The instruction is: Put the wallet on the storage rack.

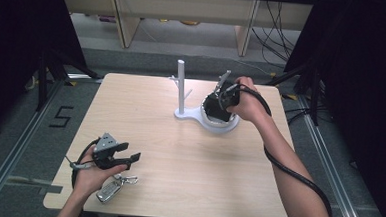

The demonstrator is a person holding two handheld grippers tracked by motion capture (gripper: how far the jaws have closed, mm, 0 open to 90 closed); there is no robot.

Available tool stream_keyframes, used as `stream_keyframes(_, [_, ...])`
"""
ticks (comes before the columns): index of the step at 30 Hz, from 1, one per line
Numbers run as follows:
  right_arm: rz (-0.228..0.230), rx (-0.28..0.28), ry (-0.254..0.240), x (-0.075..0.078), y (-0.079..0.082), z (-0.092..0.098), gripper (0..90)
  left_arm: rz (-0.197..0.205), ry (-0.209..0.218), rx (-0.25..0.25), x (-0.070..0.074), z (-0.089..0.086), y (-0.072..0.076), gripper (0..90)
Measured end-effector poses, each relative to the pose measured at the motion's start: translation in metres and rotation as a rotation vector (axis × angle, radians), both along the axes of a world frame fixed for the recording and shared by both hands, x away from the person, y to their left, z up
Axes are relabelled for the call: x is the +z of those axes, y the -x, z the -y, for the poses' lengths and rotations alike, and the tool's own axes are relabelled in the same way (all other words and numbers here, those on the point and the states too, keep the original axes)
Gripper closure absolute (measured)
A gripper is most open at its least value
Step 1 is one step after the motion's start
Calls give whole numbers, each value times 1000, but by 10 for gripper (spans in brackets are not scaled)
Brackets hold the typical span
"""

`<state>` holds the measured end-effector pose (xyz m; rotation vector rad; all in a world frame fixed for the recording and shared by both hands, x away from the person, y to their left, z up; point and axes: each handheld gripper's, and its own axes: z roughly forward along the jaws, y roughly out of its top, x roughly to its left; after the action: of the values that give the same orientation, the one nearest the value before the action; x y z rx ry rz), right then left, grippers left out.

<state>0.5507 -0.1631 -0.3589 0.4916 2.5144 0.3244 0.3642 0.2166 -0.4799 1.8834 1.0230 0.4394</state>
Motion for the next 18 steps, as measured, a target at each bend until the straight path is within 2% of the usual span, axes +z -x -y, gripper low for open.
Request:
stream_keyframes(4, [61, -39, -26, 7, -1, 9, 591, -1, 2, -7, -1, 0, -1, 355])
stream_keyframes(5, [77, -32, -29, 8, -1, 11, 588, 0, -1, -7, -1, 0, -1, 355])
stream_keyframes(6, [75, -79, -46, 9, 2, 13, 585, 0, -1, -1, -1, 1, -1, 355])
stream_keyframes(7, [84, -71, -49, 10, 1, 15, 582, 0, -1, -3, -1, 1, -1, 354])
stream_keyframes(14, [135, -114, -116, 14, 13, 32, 574, -2, 7, 2, -2, 1, 0, 353])
stream_keyframes(18, [144, -149, -163, 11, 29, 45, 602, -6, 8, 4, -3, 1, 0, 352])
